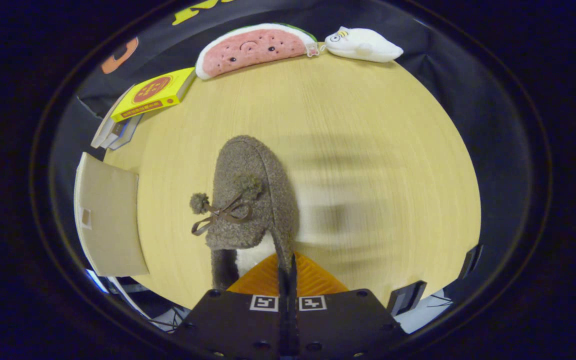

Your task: Open the storage box then place both shoes into the box .Put the left shoe in first, then the right shoe, with the right side of both shoes facing outward in a uniform manner.

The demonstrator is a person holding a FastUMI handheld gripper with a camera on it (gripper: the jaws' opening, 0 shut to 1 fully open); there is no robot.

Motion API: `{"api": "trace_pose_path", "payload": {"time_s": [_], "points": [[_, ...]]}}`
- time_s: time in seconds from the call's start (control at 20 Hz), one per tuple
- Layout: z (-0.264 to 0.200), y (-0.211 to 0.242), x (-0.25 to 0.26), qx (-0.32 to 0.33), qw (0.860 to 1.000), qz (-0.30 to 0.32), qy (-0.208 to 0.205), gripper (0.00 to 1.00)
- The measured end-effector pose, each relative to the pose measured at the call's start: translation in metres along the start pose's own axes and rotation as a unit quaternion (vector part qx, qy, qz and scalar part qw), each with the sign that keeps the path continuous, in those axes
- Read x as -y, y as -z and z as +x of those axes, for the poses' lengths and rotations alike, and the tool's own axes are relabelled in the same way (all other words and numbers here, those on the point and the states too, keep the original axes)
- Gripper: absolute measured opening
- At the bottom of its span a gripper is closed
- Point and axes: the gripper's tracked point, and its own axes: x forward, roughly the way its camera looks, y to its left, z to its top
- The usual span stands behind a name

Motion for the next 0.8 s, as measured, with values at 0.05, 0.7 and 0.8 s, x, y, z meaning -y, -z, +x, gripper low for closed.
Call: {"api": "trace_pose_path", "payload": {"time_s": [0.05,0.7,0.8], "points": [[-0.011,0.001,-0.005,0.004,1.0,-0.002,-0.004,0.0],[-0.162,0.014,-0.18,0.063,0.992,-0.009,-0.11,0.0],[-0.164,0.016,-0.212,0.067,0.992,-0.02,-0.104,0.0]]}}
